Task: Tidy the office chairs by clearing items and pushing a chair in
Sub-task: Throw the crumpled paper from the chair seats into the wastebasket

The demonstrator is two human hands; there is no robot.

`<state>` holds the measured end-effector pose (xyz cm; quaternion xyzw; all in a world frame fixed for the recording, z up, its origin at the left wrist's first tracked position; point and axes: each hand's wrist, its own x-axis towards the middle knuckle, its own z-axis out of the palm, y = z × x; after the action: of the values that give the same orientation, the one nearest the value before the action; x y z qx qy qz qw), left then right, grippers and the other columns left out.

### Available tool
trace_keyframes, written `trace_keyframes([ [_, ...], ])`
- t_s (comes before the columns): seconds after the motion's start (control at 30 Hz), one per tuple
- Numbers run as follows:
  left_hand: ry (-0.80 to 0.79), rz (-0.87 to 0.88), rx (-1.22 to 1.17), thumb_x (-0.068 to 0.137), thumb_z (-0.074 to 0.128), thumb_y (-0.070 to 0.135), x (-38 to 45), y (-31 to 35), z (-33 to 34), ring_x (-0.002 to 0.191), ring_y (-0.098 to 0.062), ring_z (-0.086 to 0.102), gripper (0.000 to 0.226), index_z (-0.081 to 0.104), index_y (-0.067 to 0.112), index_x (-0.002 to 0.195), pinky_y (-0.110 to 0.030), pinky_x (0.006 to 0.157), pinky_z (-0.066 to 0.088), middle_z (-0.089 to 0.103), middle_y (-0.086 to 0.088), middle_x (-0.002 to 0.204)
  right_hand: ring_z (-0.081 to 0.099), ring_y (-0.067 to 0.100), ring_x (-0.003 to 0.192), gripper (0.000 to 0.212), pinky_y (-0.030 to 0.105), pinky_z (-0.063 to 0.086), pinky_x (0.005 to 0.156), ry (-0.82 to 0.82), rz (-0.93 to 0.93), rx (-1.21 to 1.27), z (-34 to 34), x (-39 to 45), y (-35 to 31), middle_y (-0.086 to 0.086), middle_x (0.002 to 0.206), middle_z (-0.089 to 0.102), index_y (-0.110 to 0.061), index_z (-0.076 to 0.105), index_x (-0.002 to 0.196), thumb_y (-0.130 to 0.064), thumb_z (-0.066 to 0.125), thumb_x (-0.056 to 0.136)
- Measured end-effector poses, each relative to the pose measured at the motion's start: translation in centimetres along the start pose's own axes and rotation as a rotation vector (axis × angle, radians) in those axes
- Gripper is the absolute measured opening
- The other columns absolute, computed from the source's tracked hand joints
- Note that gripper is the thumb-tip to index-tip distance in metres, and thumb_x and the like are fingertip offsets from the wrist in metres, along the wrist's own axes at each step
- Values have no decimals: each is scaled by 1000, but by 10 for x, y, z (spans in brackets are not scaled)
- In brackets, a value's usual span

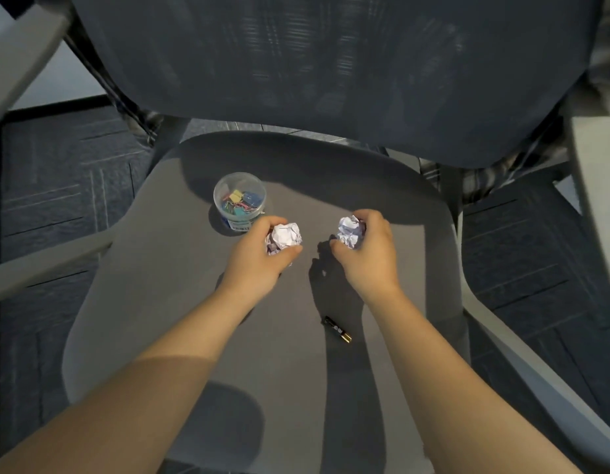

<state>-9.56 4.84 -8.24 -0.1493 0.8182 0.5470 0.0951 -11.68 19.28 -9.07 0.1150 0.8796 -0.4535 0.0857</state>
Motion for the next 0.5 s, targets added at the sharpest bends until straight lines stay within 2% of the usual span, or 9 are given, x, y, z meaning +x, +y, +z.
trace_keyframes([
  [0.1, 50, 18, -69, 81, 62, 6, -22, 22, -7, 72, 3, 52, 26, 49, 21, 97, 4, 58, 39, 53, 19, 80, 43, 3, 78, 32, -4, 34, 61, 13, -45, 103, -20, -22, -26, 1, 104, 39, -14, 44, 99, 2, 59, 76],
  [0.17, 76, 30, -99, 81, 63, 6, -41, 41, -13, 71, 2, 52, 24, 50, 20, 96, 4, 57, 39, 54, 18, 80, 41, 1, 74, 31, -1, 35, 59, 8, -70, 152, -38, -42, -45, 1, 100, 38, -18, 39, 88, 3, 58, 75],
  [0.27, 93, 78, -113, 82, 62, 5, -77, 72, -22, 67, 2, 54, 23, 50, 17, 96, 4, 55, 40, 52, 17, 79, 42, 12, 69, 40, 9, 35, 52, -32, -94, 214, -70, -78, -70, -2, 87, 43, -29, 32, 72, 2, 56, 76],
  [0.33, 91, 122, -120, 82, 62, 2, -106, 93, -27, 61, 10, 58, 22, 50, 15, 95, 4, 53, 40, 52, 17, 78, 40, 9, 62, 36, 8, 36, 49, -44, -126, 245, -96, -105, -81, -7, 75, 43, -28, 33, 74, 1, 55, 78],
  [0.4, 79, 176, -110, 81, 62, 2, -136, 113, -28, 56, 22, 53, 23, 50, 15, 95, 4, 54, 40, 52, 16, 79, 42, 8, 62, 31, 12, 35, 53, -31, -158, 274, -123, -134, -89, -10, 75, 46, -26, 39, 81, 0, 53, 78],
  [0.5, 54, 235, -99, 81, 63, 3, -184, 144, -22, 59, 18, 54, 22, 51, 15, 95, 4, 55, 40, 53, 15, 80, 44, 9, 67, 31, 20, 35, 59, 8, -196, 299, -167, -179, -94, -2, 88, 50, -28, 46, 91, -1, 52, 77],
])
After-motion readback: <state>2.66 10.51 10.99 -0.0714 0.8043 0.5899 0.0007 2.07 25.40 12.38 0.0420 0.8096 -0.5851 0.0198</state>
